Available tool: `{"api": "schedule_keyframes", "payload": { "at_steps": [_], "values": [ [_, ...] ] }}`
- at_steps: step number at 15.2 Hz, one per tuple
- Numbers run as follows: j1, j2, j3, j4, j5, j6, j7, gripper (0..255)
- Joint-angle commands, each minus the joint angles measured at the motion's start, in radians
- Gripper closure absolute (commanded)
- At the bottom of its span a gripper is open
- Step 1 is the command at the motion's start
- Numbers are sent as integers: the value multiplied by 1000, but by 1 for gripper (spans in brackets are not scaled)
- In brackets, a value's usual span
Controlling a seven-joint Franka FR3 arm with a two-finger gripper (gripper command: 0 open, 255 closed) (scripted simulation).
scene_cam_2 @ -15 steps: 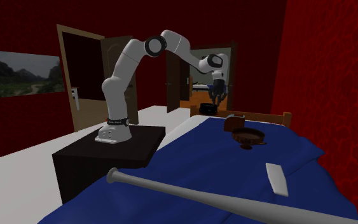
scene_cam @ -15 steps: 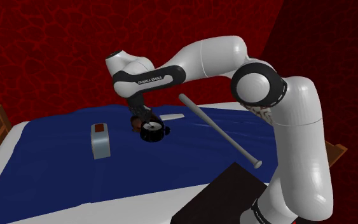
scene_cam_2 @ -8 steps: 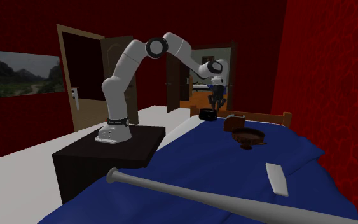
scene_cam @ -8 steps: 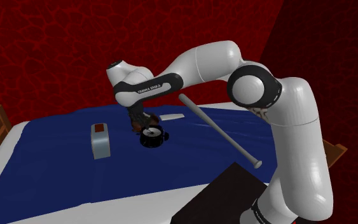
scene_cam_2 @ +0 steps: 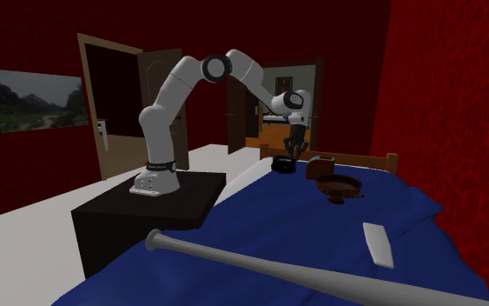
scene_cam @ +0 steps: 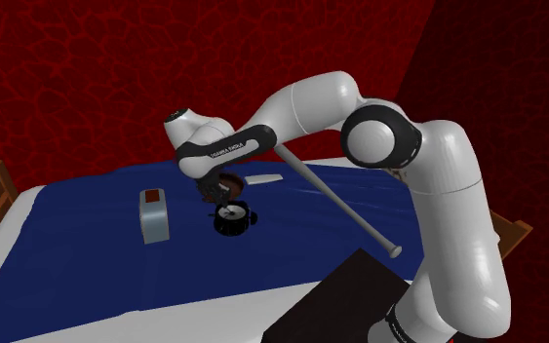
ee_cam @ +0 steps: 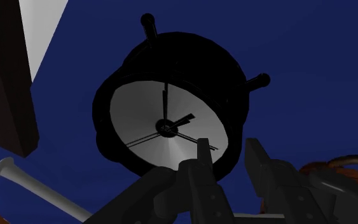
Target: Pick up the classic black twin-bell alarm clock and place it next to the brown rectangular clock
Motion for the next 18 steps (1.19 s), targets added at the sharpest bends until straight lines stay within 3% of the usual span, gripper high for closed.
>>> {"api": "schedule_keyframes", "payload": {
  "at_steps": [1, 18],
  "values": [
    [0, 14, -2, -5, -4, 20, 6, 255],
    [4, 142, -16, -13, -30, 149, 52, 255]
  ]
}}
